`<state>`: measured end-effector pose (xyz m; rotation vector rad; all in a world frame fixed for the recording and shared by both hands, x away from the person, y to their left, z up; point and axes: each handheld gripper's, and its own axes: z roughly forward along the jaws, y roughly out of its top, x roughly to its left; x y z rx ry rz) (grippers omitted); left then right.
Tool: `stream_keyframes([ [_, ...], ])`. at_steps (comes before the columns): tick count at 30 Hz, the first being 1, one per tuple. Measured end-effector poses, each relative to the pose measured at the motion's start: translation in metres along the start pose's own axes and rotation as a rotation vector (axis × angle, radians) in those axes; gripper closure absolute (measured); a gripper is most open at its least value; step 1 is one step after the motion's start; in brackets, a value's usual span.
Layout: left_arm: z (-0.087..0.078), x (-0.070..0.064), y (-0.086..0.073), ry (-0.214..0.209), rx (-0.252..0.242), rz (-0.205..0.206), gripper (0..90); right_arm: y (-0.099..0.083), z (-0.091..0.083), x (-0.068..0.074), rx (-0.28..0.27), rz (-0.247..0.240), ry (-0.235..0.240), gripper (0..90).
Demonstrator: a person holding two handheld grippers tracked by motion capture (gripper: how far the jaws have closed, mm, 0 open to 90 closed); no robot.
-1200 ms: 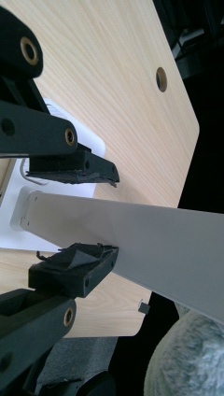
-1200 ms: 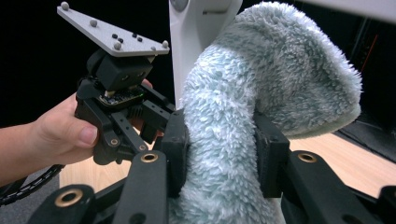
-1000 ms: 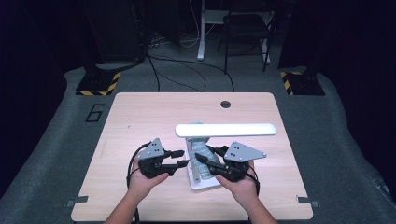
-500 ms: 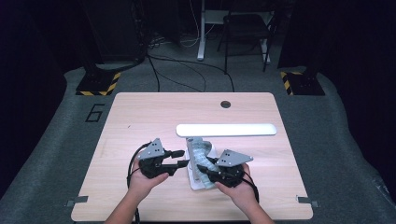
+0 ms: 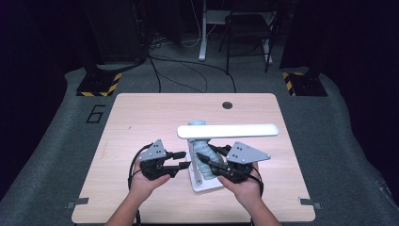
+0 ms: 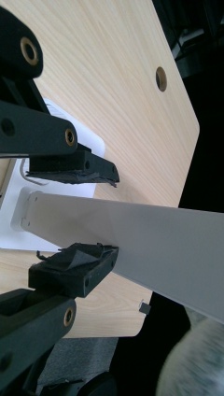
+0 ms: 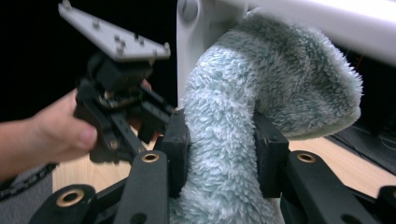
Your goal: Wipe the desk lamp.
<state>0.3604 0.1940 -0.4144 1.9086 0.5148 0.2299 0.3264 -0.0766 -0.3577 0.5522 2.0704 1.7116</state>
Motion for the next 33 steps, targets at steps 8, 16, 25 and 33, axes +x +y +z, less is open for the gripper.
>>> stream_keyframes([
  [8, 0.000, 0.000, 0.000, -0.016, -0.009, 0.004, 56.6, 0.002, -0.002, 0.000, -0.017, 0.014, -0.007, 63.7],
  [16, -0.001, -0.001, 0.002, -0.057, -0.028, 0.020, 49.9, 0.001, -0.006, 0.000, -0.024, 0.019, -0.027, 63.7],
  [25, 0.022, 0.001, 0.005, -0.078, 0.000, 0.053, 46.4, 0.001, -0.008, -0.001, -0.025, 0.056, -0.012, 63.8],
  [33, 0.032, 0.003, 0.005, -0.110, 0.003, 0.073, 50.7, 0.005, -0.009, -0.001, -0.025, 0.053, -0.007, 63.9],
])
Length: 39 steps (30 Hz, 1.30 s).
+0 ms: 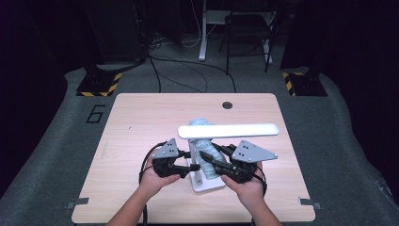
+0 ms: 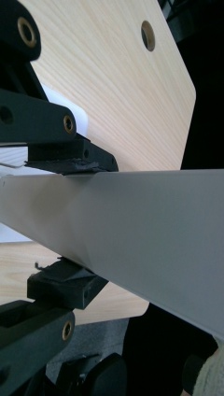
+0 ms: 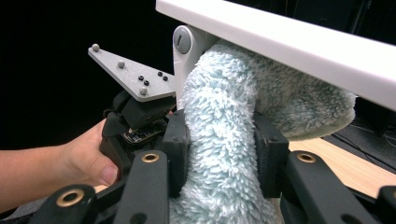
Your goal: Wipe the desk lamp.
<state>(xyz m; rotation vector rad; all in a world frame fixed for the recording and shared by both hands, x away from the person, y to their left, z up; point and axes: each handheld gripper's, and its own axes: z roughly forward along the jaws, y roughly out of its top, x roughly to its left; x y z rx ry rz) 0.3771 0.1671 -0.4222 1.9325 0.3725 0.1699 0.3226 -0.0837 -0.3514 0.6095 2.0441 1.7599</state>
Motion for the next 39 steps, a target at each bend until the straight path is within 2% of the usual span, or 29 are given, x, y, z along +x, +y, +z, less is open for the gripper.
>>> stream_keyframes([
  [4, -0.001, 0.000, -0.001, -0.005, -0.002, -0.004, 50.7, 0.000, 0.000, -0.002, -0.011, -0.004, 0.003, 64.0],
  [8, -0.002, -0.004, -0.001, 0.004, -0.003, 0.005, 51.1, 0.000, -0.002, -0.003, -0.020, 0.019, 0.001, 64.0],
  [10, -0.004, -0.006, -0.001, 0.006, 0.013, 0.008, 51.4, 0.001, -0.003, -0.004, -0.026, 0.017, 0.002, 64.0],
  [15, -0.004, -0.013, 0.000, 0.057, 0.022, 0.015, 52.4, 0.001, -0.003, -0.003, -0.031, 0.025, 0.004, 64.1],
  [19, -0.003, -0.017, 0.000, 0.104, 0.023, 0.010, 52.7, 0.002, 0.001, 0.003, -0.026, 0.023, 0.010, 64.4],
  [21, -0.004, -0.017, 0.000, 0.108, 0.025, 0.009, 52.7, 0.002, 0.002, 0.005, -0.027, 0.023, 0.004, 64.4],
  [25, -0.005, -0.016, -0.001, 0.104, 0.021, 0.000, 52.7, 0.002, 0.003, 0.004, -0.049, 0.037, -0.010, 65.1],
  [27, -0.006, -0.016, -0.001, 0.111, 0.020, -0.001, 52.8, 0.000, 0.002, 0.003, -0.070, 0.042, -0.050, 65.6],
  [28, -0.006, -0.016, -0.001, 0.116, 0.020, -0.002, 52.8, 0.000, 0.002, 0.003, -0.070, 0.042, -0.050, 65.6],
  [29, -0.006, -0.016, -0.001, 0.127, 0.020, -0.004, 52.8, -0.001, 0.000, 0.001, -0.083, 0.064, -0.067, 65.9],
  [30, -0.006, -0.016, -0.001, 0.127, 0.020, -0.004, 52.8, -0.001, 0.000, 0.001, -0.083, 0.064, -0.067, 65.9],
  [31, -0.007, -0.016, -0.002, 0.133, 0.022, -0.003, 52.8, -0.001, -0.004, -0.002, -0.094, 0.090, -0.081, 66.1],
  [33, -0.007, -0.016, -0.003, 0.137, 0.010, -0.008, 52.8, -0.001, -0.005, -0.003, -0.098, 0.096, -0.085, 66.1],
  [35, -0.010, -0.015, -0.003, 0.137, 0.021, -0.005, 52.8, -0.003, -0.010, -0.008, -0.099, 0.132, -0.097, 66.2],
  [36, -0.010, -0.015, -0.003, 0.137, 0.021, -0.005, 52.8, -0.003, -0.010, -0.008, -0.099, 0.132, -0.097, 66.2],
  [38, -0.010, -0.015, -0.003, 0.135, 0.019, -0.014, 52.8, -0.005, -0.013, -0.012, -0.104, 0.142, -0.115, 66.2],
  [39, -0.010, -0.015, -0.003, 0.142, 0.012, -0.017, 52.9, -0.007, -0.016, -0.016, -0.104, 0.165, -0.134, 66.3],
])
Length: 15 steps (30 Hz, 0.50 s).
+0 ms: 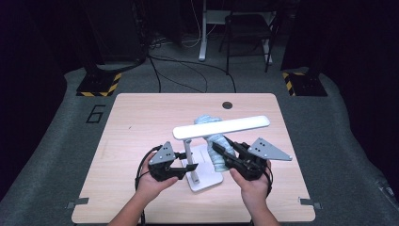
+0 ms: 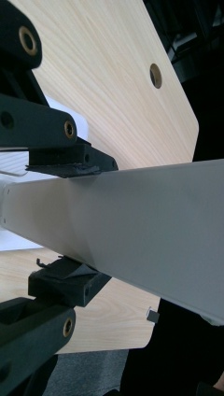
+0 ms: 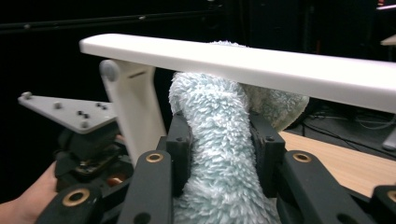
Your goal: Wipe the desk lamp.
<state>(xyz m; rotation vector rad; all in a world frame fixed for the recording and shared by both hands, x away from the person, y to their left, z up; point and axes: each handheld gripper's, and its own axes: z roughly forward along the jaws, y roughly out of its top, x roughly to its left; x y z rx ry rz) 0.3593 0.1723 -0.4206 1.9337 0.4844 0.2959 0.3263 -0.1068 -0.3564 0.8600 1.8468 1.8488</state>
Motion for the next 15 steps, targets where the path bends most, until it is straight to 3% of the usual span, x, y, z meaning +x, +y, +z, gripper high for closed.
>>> stream_keyframes([
  [9, -0.002, 0.003, -0.001, -0.003, 0.004, 0.007, 52.8, -0.004, -0.019, -0.032, -0.017, 0.073, -0.125, 66.3],
  [12, -0.001, 0.002, 0.000, -0.007, 0.006, 0.003, 52.8, -0.004, -0.022, -0.038, -0.017, 0.101, -0.124, 66.3],
  [15, 0.000, 0.002, 0.000, -0.009, 0.009, 0.002, 52.7, -0.002, -0.021, -0.034, -0.003, 0.084, -0.116, 66.2],
])
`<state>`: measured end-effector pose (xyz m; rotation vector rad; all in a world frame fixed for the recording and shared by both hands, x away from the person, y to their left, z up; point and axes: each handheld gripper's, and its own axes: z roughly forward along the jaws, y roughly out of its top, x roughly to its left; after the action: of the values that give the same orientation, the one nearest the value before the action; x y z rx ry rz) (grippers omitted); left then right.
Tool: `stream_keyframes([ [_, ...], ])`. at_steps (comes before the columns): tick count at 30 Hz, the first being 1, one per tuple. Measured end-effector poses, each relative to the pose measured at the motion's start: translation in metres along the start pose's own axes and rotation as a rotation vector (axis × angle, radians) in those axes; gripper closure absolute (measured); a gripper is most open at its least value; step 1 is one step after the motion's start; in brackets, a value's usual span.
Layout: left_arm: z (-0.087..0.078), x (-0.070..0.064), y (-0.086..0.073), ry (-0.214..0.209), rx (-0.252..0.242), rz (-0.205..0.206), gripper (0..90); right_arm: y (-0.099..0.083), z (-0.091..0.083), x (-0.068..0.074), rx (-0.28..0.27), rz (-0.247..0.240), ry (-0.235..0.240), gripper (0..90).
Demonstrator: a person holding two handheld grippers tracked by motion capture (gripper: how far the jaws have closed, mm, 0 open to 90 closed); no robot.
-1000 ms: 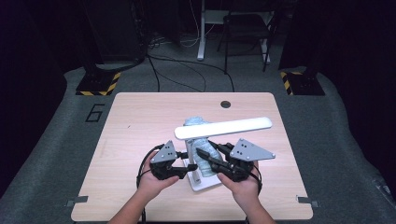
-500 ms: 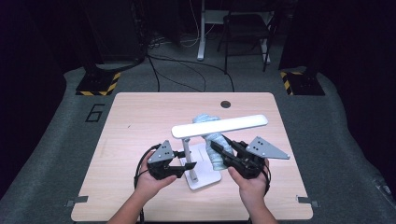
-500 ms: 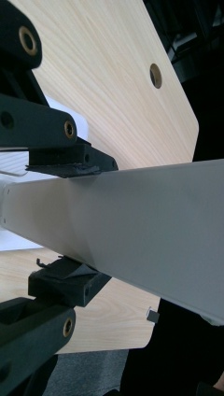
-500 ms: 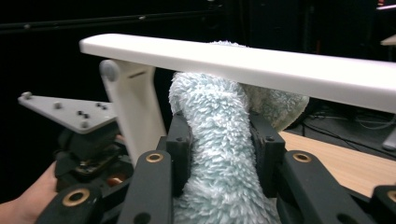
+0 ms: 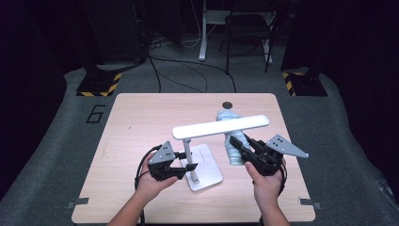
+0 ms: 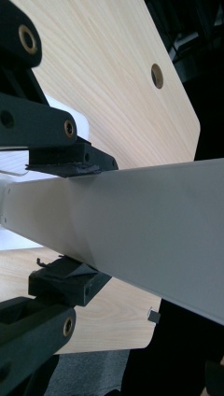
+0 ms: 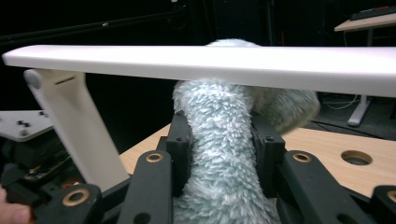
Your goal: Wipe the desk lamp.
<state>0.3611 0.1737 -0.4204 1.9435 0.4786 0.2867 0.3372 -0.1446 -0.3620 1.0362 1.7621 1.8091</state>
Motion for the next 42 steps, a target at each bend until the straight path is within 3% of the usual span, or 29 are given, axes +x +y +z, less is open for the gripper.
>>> stream_keyframes([
  [8, 0.000, -0.001, 0.001, 0.005, 0.007, -0.007, 52.8, 0.006, 0.012, 0.028, 0.027, -0.038, 0.077, 66.1],
  [13, 0.002, -0.001, 0.001, 0.015, 0.004, 0.005, 52.7, 0.007, 0.026, 0.052, 0.035, -0.090, 0.152, 66.0],
  [19, 0.002, -0.001, 0.001, 0.011, -0.001, -0.006, 52.6, 0.008, 0.032, 0.063, 0.041, -0.122, 0.182, 65.9],
  [30, 0.001, -0.001, 0.002, 0.010, 0.015, 0.010, 52.7, 0.008, 0.022, 0.040, 0.033, -0.087, 0.126, 65.9],
  [42, 0.002, -0.001, 0.002, 0.016, 0.015, 0.011, 52.7, 0.005, -0.011, -0.017, 0.013, 0.013, -0.050, 66.0],
])
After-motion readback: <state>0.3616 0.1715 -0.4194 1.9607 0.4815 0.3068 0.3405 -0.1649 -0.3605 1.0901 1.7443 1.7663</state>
